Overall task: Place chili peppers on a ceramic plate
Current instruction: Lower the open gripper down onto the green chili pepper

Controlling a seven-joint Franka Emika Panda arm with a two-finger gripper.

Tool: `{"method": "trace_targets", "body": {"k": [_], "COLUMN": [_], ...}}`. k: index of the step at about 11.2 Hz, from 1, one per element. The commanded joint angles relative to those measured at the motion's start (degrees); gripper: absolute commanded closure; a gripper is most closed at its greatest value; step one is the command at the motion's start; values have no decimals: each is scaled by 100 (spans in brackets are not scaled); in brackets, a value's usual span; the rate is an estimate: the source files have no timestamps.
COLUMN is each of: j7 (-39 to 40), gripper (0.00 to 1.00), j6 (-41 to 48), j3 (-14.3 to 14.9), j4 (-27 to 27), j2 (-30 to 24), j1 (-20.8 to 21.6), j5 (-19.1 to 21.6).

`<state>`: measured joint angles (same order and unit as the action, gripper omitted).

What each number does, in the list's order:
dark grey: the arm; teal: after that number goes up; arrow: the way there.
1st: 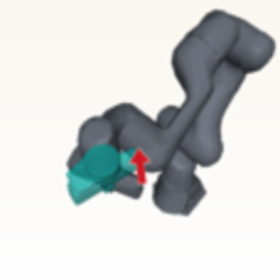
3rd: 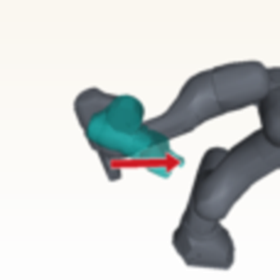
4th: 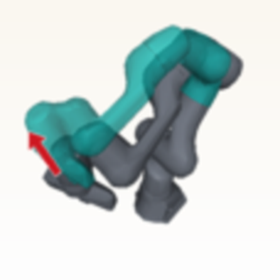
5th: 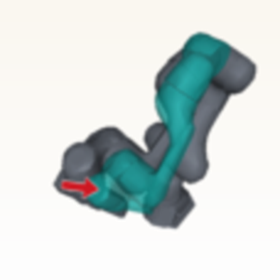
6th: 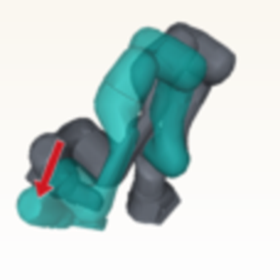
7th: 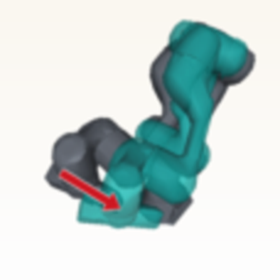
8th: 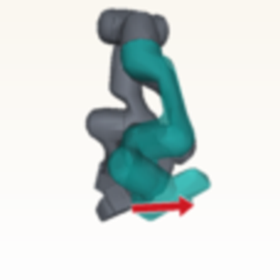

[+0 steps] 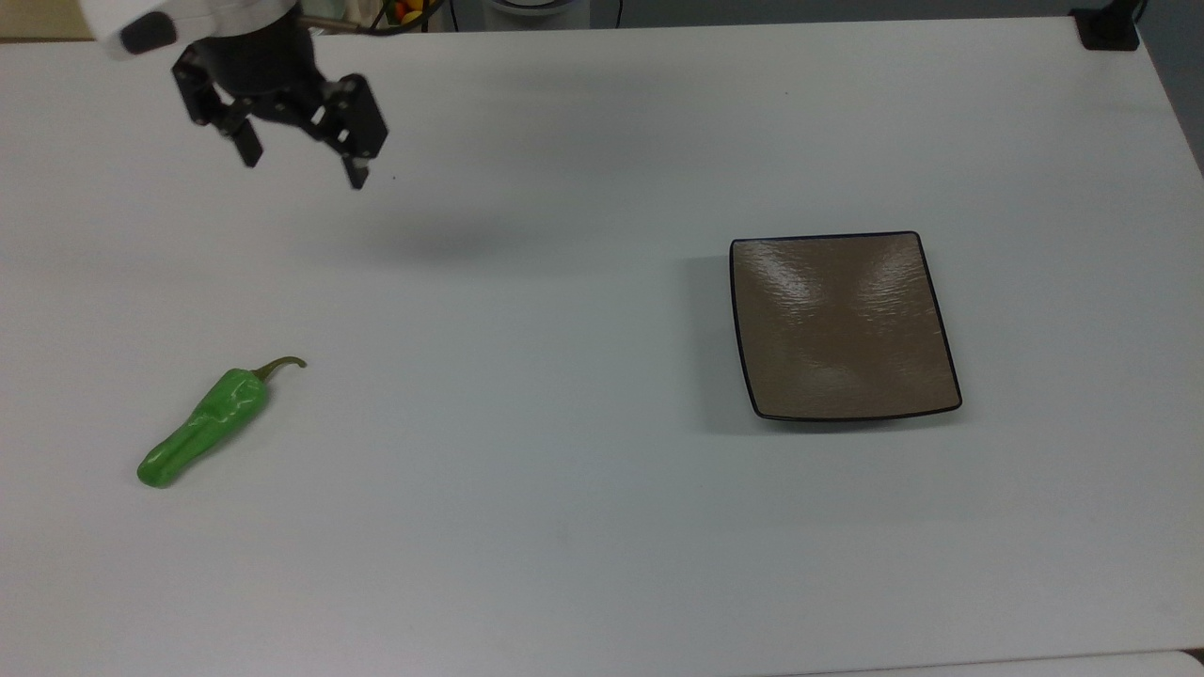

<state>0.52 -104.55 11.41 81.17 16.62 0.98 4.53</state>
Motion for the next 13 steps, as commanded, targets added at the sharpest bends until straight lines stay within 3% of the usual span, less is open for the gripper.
{"method": "trace_targets", "body": {"k": [1,9,13], "j7": [-167,-193,-597], "gripper": [0,0,0], "j6": [-784,-2656,-3649], "j3": [28,160,195], "j4": [-93,119,110], "j2": [384,1359,1896], "j1": [-273,-485,-476], "j5": [4,92,75]}}
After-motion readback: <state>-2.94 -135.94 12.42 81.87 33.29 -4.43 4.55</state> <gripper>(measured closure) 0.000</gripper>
